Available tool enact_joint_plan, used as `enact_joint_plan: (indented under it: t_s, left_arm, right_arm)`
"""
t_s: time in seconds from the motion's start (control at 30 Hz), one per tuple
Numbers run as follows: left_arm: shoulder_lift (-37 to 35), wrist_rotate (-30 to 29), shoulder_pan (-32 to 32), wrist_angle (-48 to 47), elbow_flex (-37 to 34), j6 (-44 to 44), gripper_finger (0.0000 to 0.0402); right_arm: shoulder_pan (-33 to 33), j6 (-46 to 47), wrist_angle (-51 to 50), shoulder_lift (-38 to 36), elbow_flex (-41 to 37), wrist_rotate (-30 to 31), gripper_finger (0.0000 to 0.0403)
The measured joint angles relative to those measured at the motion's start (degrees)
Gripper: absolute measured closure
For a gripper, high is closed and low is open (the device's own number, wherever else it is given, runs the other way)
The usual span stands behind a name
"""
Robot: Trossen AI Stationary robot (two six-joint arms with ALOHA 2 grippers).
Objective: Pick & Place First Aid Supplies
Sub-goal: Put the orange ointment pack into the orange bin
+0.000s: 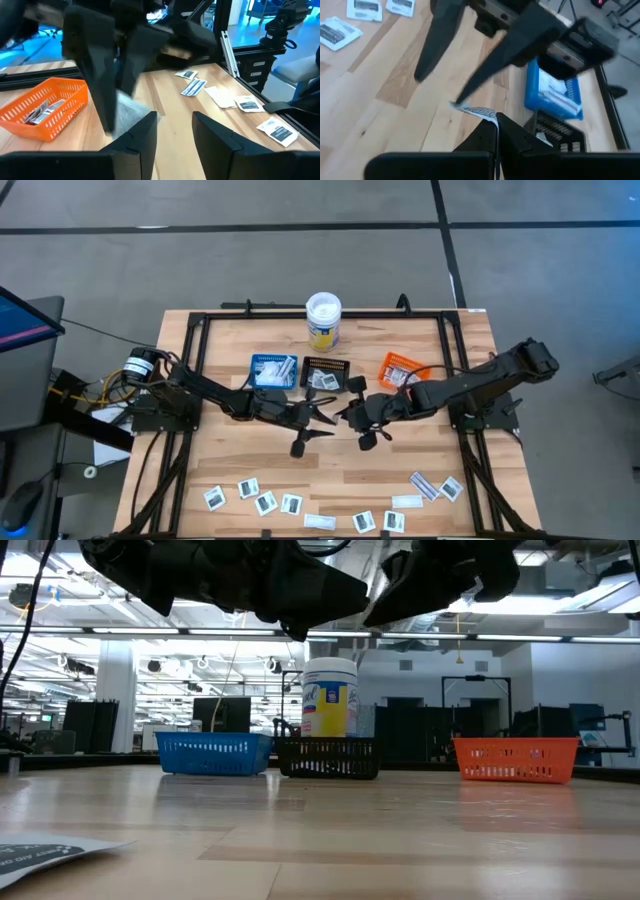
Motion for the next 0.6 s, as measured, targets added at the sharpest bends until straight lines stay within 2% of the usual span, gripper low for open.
enact_joint_plan:
  t_s: [0.2,0.4,0.6]
  left_arm:
    - [0.0,0.0,0.0,-0.6,0.0,-0.7,0.0280]
    - [0.0,-0.2,0.0,-0.5,0.0,-1.5,0.0280]
    - [0.0,-7.8,0.0,-0.2,0.0,-1.3,0.0280]
  right_arm:
    - [-0.1,5.6,-0.4,-3.9,0.0,2.9,0.0401]
    - [0.1,9.9,-2.7,-6.4,0.0,2.5,0.0401]
    - [0.1,16.0,-8.3,-6.2,0.0,2.3,0.0401]
